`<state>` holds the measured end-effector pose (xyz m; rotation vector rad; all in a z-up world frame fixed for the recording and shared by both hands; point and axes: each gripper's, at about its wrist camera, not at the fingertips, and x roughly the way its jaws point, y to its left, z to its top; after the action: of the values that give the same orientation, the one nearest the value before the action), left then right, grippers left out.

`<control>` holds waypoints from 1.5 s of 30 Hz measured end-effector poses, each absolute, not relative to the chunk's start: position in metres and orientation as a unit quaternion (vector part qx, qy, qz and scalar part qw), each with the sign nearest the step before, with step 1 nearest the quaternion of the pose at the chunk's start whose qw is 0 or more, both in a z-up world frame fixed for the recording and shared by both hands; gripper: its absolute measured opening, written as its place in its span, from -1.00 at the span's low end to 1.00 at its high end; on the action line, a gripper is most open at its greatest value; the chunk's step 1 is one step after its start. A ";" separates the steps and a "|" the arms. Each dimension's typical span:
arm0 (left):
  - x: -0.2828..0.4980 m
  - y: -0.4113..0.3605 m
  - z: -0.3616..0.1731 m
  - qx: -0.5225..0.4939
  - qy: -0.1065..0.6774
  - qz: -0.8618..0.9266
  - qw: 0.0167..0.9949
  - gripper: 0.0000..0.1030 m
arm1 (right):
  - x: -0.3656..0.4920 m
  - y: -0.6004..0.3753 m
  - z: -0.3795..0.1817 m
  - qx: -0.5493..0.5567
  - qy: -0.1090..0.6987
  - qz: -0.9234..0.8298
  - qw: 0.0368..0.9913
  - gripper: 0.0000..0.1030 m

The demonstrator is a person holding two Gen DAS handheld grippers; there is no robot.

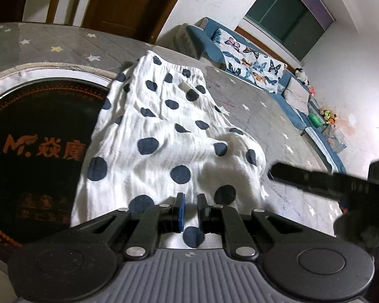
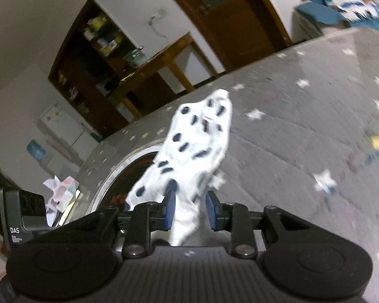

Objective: Fold clothes

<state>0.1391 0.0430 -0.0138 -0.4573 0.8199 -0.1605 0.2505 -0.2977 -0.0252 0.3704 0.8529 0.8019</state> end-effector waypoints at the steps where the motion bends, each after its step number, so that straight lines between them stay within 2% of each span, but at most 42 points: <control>1: 0.139 0.046 -0.014 -0.219 0.395 -0.070 0.890 -0.78 | 0.250 -0.301 -0.029 0.175 0.402 0.370 0.819 -0.49; 9: 0.135 0.052 0.004 -0.220 0.385 -0.063 0.894 -0.82 | 0.235 -0.277 -0.033 0.088 0.387 0.386 0.833 -0.50; 15: 0.127 0.006 0.029 -0.150 0.359 -0.144 0.910 -0.77 | 0.243 -0.263 -0.025 0.101 0.382 0.417 0.819 -0.52; 25: 0.139 -0.007 0.008 -0.139 0.387 -0.139 0.901 -0.78 | 0.262 -0.228 -0.014 0.103 0.402 0.467 0.781 -0.59; 31: 0.146 0.017 -0.007 -0.195 0.402 -0.115 0.887 -0.79 | 0.265 -0.219 -0.010 0.119 0.407 0.479 0.769 -0.55; 33: 0.147 0.025 -0.011 -0.214 0.401 -0.115 0.883 -0.79 | 0.265 -0.226 -0.010 0.135 0.403 0.476 0.770 -0.47; 45: 0.145 0.046 -0.023 -0.292 0.393 -0.135 0.861 -0.77 | 0.259 -0.269 -0.043 0.184 0.425 0.421 0.780 -0.47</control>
<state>0.1452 0.0465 -0.0234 -0.6137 0.8255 -0.2826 0.2590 -0.2687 -0.0431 0.3969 0.9177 0.9105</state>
